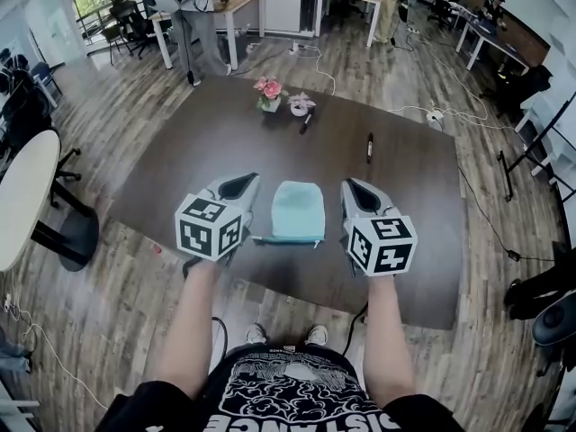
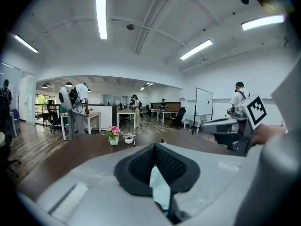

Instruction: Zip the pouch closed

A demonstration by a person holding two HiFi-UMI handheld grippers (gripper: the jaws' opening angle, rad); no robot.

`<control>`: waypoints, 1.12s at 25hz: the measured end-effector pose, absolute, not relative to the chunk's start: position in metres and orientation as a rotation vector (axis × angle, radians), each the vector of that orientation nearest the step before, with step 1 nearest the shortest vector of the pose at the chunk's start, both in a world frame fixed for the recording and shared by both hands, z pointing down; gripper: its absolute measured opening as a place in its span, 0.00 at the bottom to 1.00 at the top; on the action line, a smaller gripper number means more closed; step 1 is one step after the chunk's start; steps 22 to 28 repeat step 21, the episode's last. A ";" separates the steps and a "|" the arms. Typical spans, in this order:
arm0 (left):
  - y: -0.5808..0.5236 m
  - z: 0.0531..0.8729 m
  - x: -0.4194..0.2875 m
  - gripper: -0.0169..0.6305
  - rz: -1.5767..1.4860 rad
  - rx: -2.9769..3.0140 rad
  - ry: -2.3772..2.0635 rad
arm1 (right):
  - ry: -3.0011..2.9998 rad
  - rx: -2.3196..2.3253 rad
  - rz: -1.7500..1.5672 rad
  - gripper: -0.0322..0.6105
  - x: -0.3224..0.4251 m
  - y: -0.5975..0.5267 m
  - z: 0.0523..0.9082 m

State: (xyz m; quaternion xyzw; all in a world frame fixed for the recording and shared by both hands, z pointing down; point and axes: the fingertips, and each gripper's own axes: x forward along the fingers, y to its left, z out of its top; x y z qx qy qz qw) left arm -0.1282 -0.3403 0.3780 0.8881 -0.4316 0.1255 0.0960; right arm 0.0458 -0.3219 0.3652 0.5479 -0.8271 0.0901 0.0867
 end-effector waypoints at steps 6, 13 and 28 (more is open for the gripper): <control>-0.339 0.381 -0.130 0.03 0.379 2.630 -1.292 | -2.465 1.631 0.252 0.05 0.047 -0.320 0.365; -0.340 0.381 -0.132 0.03 0.389 2.626 -1.305 | -2.459 1.644 0.267 0.05 0.052 -0.320 0.366; -0.337 0.383 -0.135 0.03 0.398 2.620 -1.313 | -2.457 1.649 0.269 0.05 0.055 -0.317 0.369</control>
